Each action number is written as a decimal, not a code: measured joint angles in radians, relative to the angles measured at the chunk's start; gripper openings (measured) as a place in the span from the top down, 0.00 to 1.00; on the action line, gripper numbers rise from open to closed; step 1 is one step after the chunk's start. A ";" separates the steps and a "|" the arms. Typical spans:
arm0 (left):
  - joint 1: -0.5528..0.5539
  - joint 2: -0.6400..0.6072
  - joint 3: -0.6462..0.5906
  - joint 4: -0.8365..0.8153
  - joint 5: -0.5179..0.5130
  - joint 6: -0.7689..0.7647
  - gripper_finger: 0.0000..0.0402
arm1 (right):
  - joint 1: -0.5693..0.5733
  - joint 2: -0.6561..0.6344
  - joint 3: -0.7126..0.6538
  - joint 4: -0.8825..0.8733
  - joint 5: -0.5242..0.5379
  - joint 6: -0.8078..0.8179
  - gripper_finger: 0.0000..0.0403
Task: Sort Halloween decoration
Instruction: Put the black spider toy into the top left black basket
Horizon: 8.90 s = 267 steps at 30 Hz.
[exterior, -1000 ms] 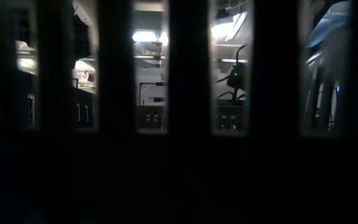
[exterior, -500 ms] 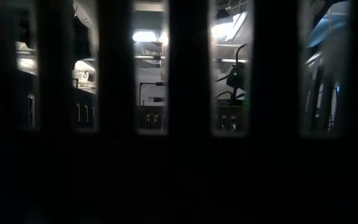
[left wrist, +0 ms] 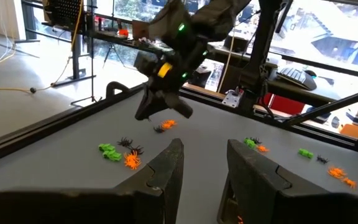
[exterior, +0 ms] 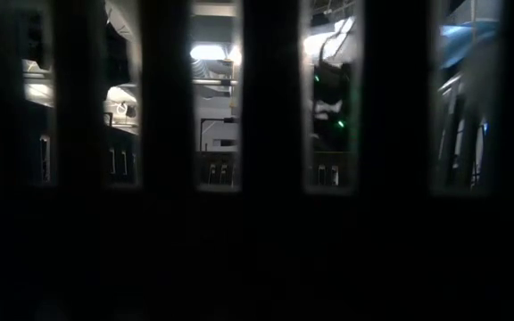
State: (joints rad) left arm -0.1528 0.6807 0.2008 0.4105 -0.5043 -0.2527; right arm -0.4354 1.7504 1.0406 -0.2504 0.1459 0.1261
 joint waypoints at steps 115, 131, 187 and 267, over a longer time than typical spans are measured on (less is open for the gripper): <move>-0.044 0.315 0.030 0.225 -0.031 0.072 0.75 | 0.377 0.179 0.227 0.817 -0.321 -0.030 1.00; -0.044 0.315 0.030 0.225 -0.084 0.076 0.61 | 0.377 0.179 0.227 0.798 -0.261 -0.055 1.00; 0.364 0.516 0.318 -0.473 0.294 -0.155 0.64 | 0.354 -0.363 -0.289 0.739 -0.313 -0.133 1.00; 0.647 1.007 0.578 -0.575 0.462 -0.138 0.72 | 0.200 -0.441 -0.448 0.851 -0.481 -0.020 1.00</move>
State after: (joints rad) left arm 0.4946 1.6878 0.7784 -0.1647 -0.0423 -0.3910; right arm -0.2352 1.3098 0.5922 0.6002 -0.3347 0.1062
